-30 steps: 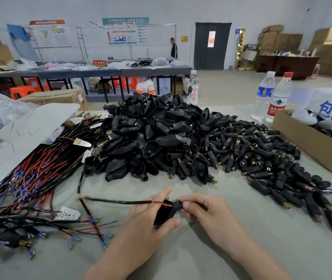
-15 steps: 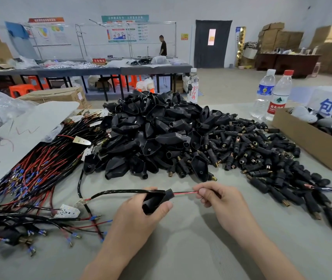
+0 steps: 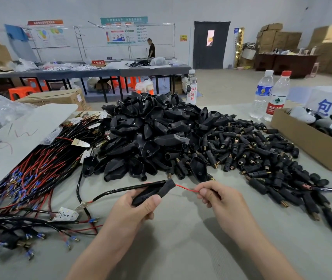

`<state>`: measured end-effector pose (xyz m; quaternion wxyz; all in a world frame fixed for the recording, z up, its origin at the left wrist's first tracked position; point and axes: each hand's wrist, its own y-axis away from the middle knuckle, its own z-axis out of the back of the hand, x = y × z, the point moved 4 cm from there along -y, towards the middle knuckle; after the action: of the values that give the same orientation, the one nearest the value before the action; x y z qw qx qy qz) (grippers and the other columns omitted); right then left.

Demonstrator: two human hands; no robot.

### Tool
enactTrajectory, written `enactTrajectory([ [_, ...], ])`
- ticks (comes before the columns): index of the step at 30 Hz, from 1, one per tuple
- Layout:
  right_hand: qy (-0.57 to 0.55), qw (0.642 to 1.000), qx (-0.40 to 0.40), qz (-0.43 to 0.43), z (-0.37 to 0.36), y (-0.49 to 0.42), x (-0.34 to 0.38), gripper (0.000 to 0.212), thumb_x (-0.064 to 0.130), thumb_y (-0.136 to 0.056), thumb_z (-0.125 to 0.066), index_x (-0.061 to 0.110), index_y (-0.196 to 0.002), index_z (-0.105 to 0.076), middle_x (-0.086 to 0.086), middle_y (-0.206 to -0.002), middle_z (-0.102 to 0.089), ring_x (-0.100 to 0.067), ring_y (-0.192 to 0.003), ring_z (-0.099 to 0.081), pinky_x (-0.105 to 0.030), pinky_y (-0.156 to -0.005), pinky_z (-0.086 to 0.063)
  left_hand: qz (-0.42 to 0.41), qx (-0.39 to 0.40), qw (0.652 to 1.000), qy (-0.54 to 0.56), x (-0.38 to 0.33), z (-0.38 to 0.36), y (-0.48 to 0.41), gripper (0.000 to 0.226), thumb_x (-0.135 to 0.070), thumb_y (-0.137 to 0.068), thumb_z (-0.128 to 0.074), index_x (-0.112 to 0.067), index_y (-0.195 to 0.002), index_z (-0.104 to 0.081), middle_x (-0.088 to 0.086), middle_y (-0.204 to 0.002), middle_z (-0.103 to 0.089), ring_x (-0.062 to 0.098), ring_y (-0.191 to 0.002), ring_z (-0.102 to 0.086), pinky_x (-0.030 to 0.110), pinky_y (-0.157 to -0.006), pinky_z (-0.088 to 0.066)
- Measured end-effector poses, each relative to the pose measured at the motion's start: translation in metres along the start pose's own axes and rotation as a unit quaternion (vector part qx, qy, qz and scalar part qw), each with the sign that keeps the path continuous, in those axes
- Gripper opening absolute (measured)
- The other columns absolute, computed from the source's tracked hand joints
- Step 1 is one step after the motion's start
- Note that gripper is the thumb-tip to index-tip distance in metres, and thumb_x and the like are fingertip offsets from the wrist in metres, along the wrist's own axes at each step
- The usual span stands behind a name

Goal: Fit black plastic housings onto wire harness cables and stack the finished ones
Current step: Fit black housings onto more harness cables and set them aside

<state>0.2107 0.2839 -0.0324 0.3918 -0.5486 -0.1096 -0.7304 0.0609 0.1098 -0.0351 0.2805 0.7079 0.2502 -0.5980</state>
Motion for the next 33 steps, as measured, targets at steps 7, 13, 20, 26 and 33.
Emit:
enactTrajectory([
  [7, 0.026, 0.999, -0.022, 0.031, 0.004, 0.003, 0.005, 0.038, 0.009, -0.099, -0.057, 0.041, -0.082, -0.07, 0.016, -0.082, -0.069, -0.001, -0.077, -0.06, -0.01, -0.069, -0.043, 0.028, -0.001, 0.987, 0.157, -0.004, -0.002, 0.0, 0.011, -0.021, -0.066, -0.079, -0.017, -0.075, -0.073, 0.003, -0.079, -0.064, 0.012, -0.068, -0.061, 0.031, -0.064, -0.053],
  [13, 0.101, 0.99, -0.024, 0.094, 0.003, 0.005, 0.009, 0.045, 0.002, -0.099, -0.057, 0.044, -0.083, -0.06, 0.016, -0.075, -0.062, 0.002, -0.079, -0.057, -0.008, -0.068, -0.04, 0.029, -0.031, 0.984, 0.173, -0.006, -0.004, 0.002, 0.032, -0.025, -0.071, -0.074, -0.004, -0.093, -0.065, 0.006, -0.084, -0.072, 0.013, -0.068, -0.066, 0.029, -0.065, -0.058],
  [20, 0.112, 0.974, 0.045, 0.193, -0.013, 0.016, 0.022, 0.031, 0.008, -0.097, -0.051, 0.031, -0.098, -0.071, 0.032, -0.09, -0.058, 0.005, -0.084, -0.057, -0.004, -0.074, -0.04, 0.079, 0.024, 0.955, 0.283, -0.005, -0.009, 0.005, 0.053, -0.039, -0.085, -0.063, 0.005, -0.113, -0.069, 0.02, -0.118, -0.071, 0.022, -0.098, -0.073, 0.025, -0.075, -0.06],
  [26, 0.153, 0.968, 0.067, 0.186, -0.013, 0.014, 0.022, 0.05, -0.001, -0.084, -0.043, 0.043, -0.103, -0.059, 0.035, -0.094, -0.056, 0.011, -0.089, -0.055, -0.004, -0.077, -0.038, 0.058, -0.094, 0.94, 0.322, -0.007, 0.003, -0.002, 0.047, -0.038, -0.084, -0.067, 0.001, -0.111, -0.067, 0.02, -0.108, -0.073, 0.022, -0.082, -0.074, 0.028, -0.068, -0.061],
  [33, 0.129, 0.973, -0.172, 0.082, 0.041, 0.0, -0.001, 0.055, -0.02, -0.084, -0.054, 0.032, -0.088, -0.07, 0.018, -0.078, -0.065, 0.0, -0.081, -0.059, -0.011, -0.071, -0.043, 0.029, -0.194, 0.906, 0.375, -0.016, 0.043, -0.006, 0.026, -0.036, -0.094, -0.065, -0.012, -0.104, -0.068, 0.017, -0.108, -0.073, 0.024, -0.096, -0.07, 0.03, -0.069, -0.062],
])
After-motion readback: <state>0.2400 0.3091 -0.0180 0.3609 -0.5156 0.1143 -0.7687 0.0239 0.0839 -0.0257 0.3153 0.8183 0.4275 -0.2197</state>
